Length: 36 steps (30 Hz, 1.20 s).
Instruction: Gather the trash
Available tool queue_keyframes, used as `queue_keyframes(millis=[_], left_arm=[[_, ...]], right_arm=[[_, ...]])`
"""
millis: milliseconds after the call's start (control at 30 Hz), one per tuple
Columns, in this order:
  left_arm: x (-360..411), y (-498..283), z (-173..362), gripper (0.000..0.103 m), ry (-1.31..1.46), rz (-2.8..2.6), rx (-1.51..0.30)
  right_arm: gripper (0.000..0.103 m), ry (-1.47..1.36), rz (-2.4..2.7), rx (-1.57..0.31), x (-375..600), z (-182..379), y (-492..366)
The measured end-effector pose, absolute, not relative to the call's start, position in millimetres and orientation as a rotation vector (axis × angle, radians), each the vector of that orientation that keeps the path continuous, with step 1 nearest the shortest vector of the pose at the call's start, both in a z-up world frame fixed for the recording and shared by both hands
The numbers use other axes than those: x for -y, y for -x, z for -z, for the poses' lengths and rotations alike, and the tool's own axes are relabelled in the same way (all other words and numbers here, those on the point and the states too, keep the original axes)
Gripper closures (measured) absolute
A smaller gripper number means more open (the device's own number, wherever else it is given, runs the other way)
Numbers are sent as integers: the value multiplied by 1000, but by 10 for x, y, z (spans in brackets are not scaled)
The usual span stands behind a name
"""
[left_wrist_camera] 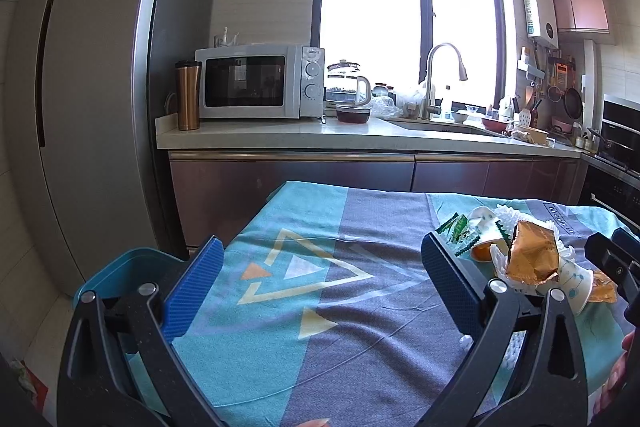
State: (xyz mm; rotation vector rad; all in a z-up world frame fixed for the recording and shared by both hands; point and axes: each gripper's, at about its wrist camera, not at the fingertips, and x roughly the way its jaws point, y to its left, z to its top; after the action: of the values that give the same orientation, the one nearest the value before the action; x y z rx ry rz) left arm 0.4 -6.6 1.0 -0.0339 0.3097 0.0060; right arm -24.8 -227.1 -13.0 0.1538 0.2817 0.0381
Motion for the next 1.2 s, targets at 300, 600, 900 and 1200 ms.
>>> queue_keyframes(millis=[300, 600, 900, 1200], left_arm=[[81, -25, -18, 6, 36, -1, -311], [94, -29, -12, 6, 37, -4, -305], [92, -3, -1, 6, 37, -1, -307], [100, -8, 7, 6, 33, -3, -311]], right_arm=[[7, -154, -40, -280, 2276, 133, 249], [7, -151, -42, -282, 2255, 119, 225], [7, -154, -44, -284, 2257, 108, 228], [7, -158, -47, -288, 2273, 114, 224]])
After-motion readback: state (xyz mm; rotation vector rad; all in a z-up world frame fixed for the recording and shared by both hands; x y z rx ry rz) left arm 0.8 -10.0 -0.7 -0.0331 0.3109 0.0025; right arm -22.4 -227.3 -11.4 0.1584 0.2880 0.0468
